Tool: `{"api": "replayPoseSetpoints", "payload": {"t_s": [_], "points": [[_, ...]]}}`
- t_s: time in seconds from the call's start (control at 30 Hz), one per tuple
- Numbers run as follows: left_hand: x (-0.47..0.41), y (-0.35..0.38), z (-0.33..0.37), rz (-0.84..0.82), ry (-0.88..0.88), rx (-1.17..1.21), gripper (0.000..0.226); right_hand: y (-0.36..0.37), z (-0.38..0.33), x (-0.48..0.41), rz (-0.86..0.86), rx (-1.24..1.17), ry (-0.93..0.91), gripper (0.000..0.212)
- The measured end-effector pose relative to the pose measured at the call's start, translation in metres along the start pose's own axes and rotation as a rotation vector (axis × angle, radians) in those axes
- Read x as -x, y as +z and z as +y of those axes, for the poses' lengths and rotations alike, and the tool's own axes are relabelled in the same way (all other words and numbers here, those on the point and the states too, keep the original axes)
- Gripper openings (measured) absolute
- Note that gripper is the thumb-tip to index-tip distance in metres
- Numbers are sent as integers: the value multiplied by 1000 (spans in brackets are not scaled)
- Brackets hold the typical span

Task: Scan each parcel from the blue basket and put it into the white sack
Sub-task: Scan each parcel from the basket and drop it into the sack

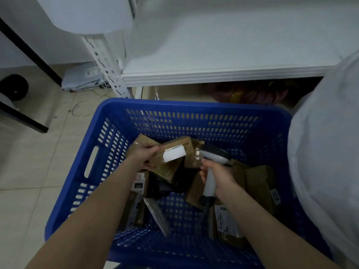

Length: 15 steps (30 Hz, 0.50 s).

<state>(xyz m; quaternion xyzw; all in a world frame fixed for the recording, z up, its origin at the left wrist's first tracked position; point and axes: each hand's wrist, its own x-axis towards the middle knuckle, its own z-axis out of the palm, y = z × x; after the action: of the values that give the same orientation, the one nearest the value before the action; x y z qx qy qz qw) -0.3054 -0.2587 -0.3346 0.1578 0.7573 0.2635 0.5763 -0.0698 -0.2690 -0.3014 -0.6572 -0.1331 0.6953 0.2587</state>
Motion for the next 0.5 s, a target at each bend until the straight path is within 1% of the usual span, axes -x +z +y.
{"api": "replayPoseSetpoints", "payload": {"t_s": [0.07,0.13,0.2,0.27,0.3,0.33,0.37,0.4,0.43,0.47,0.5], "points": [[22,-9,11,-29,108,-37,34,-3,-9,20,-8,-39,-39,9],[53,-18,25,-72,189,-36,28,-4,-16,41,-11,-81,-106,10],[88,-24,37,-116,239,-37,26,-4,-21,66,-18,-118,-190,18],[121,-24,44,-137,314,-33,20,-3,-25,94,-25,-136,-264,32],[137,-23,46,-127,362,-13,15,-4,-27,109,-34,-140,-290,35],[152,-22,46,-105,405,21,12,-6,-29,123,-48,-142,-314,32],[168,-22,46,-88,436,69,19,-9,-30,138,-66,-151,-333,24],[182,-23,47,-89,443,132,33,-13,-31,152,-87,-164,-352,17],[197,-23,47,-110,434,198,48,-19,-31,166,-105,-178,-367,15],[211,-24,46,-148,420,241,59,-25,-30,177,-120,-182,-385,20],[228,-23,45,-198,413,245,62,-31,-28,188,-130,-178,-406,30]]}}
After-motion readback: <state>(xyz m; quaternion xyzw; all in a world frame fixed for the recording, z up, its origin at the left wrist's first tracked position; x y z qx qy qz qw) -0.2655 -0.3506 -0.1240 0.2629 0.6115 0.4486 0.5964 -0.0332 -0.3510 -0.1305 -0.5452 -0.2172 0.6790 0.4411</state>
